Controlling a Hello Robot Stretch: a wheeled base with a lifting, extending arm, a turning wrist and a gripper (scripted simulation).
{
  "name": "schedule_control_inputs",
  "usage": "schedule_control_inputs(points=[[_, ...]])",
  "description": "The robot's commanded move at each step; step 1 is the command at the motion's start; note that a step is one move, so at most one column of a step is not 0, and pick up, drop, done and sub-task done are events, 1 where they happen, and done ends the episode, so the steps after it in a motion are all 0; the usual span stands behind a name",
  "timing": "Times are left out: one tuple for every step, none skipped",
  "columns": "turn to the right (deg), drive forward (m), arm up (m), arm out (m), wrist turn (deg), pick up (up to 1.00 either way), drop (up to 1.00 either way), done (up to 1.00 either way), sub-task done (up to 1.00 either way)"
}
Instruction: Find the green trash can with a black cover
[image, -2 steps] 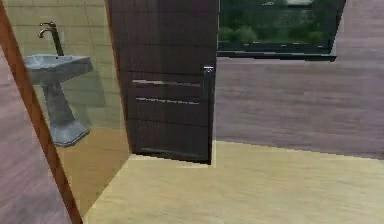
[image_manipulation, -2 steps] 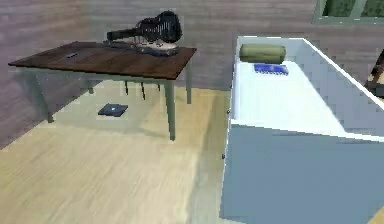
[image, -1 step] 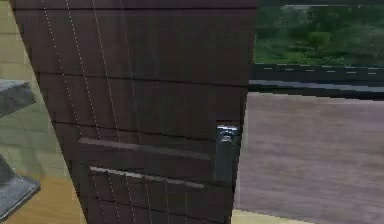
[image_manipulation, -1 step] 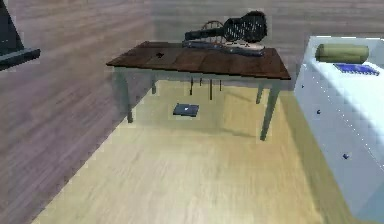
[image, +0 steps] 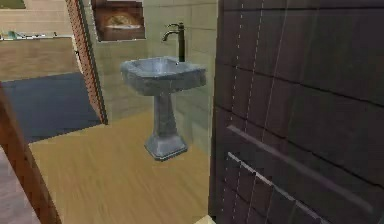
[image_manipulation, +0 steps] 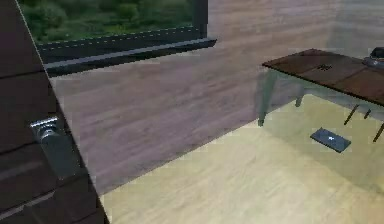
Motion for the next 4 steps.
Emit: schedule_control_inputs(points=[[0.0, 0.75, 0.0, 0.0, 0.0, 0.0, 0.0, 0.0, 0.0], [-30.0, 0.0, 0.0, 0.0, 0.0, 0.0, 0.0, 0.0, 0.0], [0.0, 0.45, 0.0, 0.0, 0.0, 0.0, 0.0, 0.0, 0.0], [-45.0, 0.0, 0.0, 0.0, 0.0, 0.0, 0.0, 0.0, 0.0]])
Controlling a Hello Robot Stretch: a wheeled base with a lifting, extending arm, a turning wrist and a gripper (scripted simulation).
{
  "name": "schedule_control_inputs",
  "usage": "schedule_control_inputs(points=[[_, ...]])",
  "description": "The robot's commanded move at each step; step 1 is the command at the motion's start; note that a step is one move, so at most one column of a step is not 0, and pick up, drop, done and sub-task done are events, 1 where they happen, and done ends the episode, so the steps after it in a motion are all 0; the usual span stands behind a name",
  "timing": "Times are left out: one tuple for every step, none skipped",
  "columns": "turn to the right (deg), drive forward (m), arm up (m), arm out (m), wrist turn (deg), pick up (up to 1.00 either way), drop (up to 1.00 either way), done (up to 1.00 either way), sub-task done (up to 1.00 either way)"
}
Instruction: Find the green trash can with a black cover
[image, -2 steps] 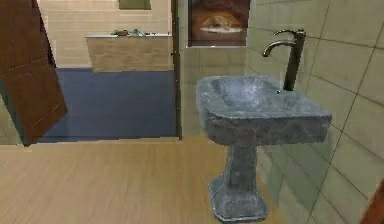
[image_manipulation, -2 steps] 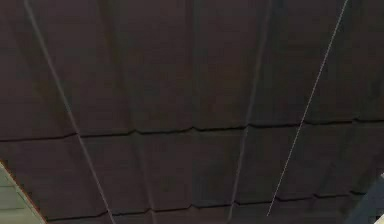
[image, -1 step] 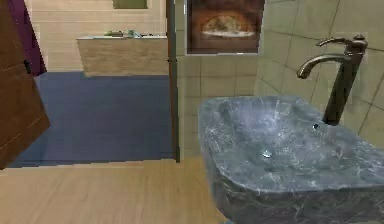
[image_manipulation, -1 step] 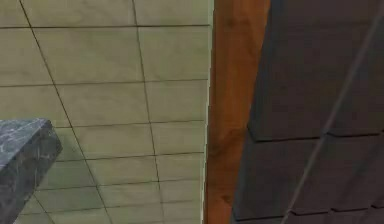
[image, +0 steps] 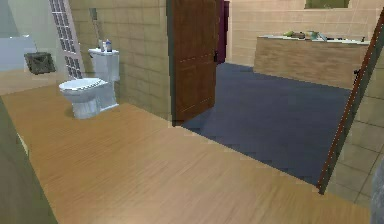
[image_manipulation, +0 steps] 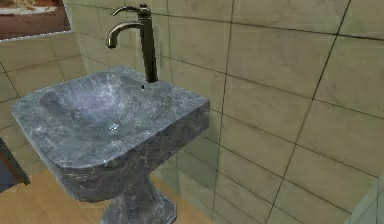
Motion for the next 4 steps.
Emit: schedule_control_inputs(points=[[-3.0, 0.0, 0.0, 0.0, 0.0, 0.0, 0.0, 0.0, 0.0], [0.0, 0.4, 0.0, 0.0, 0.0, 0.0, 0.0, 0.0, 0.0], [-27.0, 0.0, 0.0, 0.0, 0.0, 0.0, 0.0, 0.0, 0.0], [0.0, 1.0, 0.0, 0.0, 0.0, 0.0, 0.0, 0.0, 0.0]])
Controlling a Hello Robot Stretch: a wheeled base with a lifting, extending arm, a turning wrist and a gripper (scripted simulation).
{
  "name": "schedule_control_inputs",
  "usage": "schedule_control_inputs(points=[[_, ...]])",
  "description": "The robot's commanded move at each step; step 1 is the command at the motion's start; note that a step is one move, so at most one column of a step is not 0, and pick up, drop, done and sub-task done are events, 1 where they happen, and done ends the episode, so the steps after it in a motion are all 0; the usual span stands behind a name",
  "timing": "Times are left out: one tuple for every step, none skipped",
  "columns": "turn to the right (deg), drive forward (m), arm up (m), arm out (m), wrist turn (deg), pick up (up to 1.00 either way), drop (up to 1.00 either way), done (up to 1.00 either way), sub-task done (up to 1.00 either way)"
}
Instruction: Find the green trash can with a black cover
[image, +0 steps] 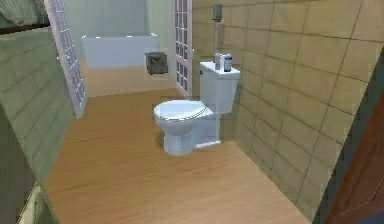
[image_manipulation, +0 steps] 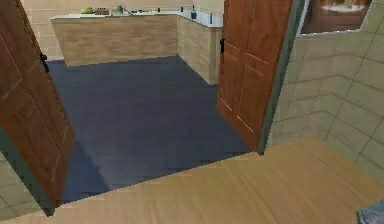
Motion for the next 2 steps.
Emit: schedule_control_inputs(points=[[-12.0, 0.0, 0.0, 0.0, 0.0, 0.0, 0.0, 0.0, 0.0], [0.0, 1.0, 0.0, 0.0, 0.0, 0.0, 0.0, 0.0, 0.0]])
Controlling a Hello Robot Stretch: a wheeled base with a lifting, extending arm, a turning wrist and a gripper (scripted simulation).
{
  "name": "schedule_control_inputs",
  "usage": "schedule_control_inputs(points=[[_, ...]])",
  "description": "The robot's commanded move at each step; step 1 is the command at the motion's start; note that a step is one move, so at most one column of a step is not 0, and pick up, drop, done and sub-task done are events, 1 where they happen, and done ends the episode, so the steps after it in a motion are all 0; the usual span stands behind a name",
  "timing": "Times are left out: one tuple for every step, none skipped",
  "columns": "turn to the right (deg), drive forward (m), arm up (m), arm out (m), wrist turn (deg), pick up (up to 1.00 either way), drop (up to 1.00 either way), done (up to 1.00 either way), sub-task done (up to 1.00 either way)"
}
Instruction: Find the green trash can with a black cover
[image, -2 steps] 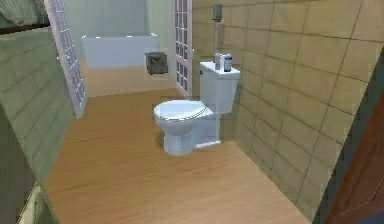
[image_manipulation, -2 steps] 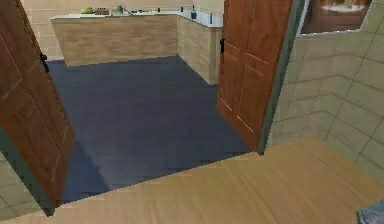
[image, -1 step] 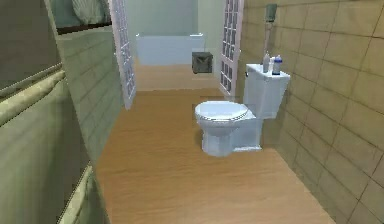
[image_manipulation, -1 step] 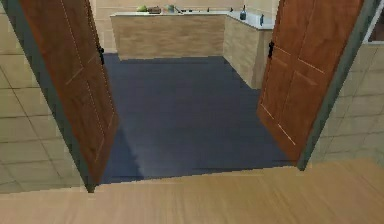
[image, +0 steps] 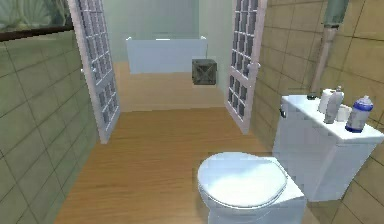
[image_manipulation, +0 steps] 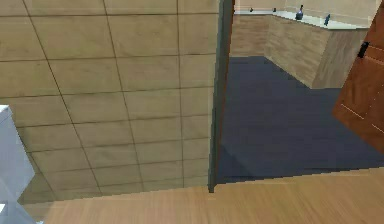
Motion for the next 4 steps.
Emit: schedule_control_inputs(points=[[-3.0, 0.0, 0.0, 0.0, 0.0, 0.0, 0.0, 0.0, 0.0], [0.0, 0.35, 0.0, 0.0, 0.0, 0.0, 0.0, 0.0, 0.0], [-45.0, 0.0, 0.0, 0.0, 0.0, 0.0, 0.0, 0.0, 0.0], [-3.0, 0.0, 0.0, 0.0, 0.0, 0.0, 0.0, 0.0, 0.0]])
